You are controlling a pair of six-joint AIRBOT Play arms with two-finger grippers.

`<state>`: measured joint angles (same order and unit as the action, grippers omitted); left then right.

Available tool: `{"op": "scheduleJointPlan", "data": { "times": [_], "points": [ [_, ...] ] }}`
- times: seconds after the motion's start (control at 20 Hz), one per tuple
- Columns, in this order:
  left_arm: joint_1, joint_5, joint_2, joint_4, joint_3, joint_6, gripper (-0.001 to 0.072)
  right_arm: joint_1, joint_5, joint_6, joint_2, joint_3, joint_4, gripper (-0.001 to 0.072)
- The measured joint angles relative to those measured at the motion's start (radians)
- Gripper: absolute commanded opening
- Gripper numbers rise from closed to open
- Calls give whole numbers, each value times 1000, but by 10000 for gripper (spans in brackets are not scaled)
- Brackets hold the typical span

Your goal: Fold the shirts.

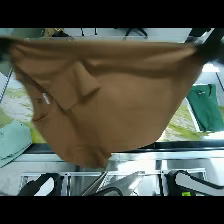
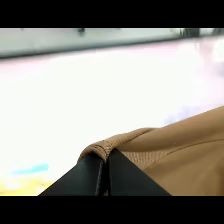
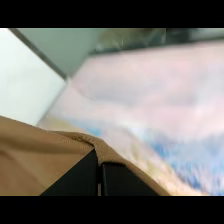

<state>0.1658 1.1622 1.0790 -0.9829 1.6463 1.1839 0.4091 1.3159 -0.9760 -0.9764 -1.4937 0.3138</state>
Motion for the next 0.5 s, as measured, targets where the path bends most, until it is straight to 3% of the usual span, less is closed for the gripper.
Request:
{"op": "scheduleJointPlan", "data": {
  "times": [0.2,0.5],
  "points": [
    [-77,-85,283,-105,-69,-11,14,-108,-126,36,-237,99,72,18],
    [-101,-65,706,-162,171,42,13,-154,-219,64,-636,-42,3,18]
  ]
}}
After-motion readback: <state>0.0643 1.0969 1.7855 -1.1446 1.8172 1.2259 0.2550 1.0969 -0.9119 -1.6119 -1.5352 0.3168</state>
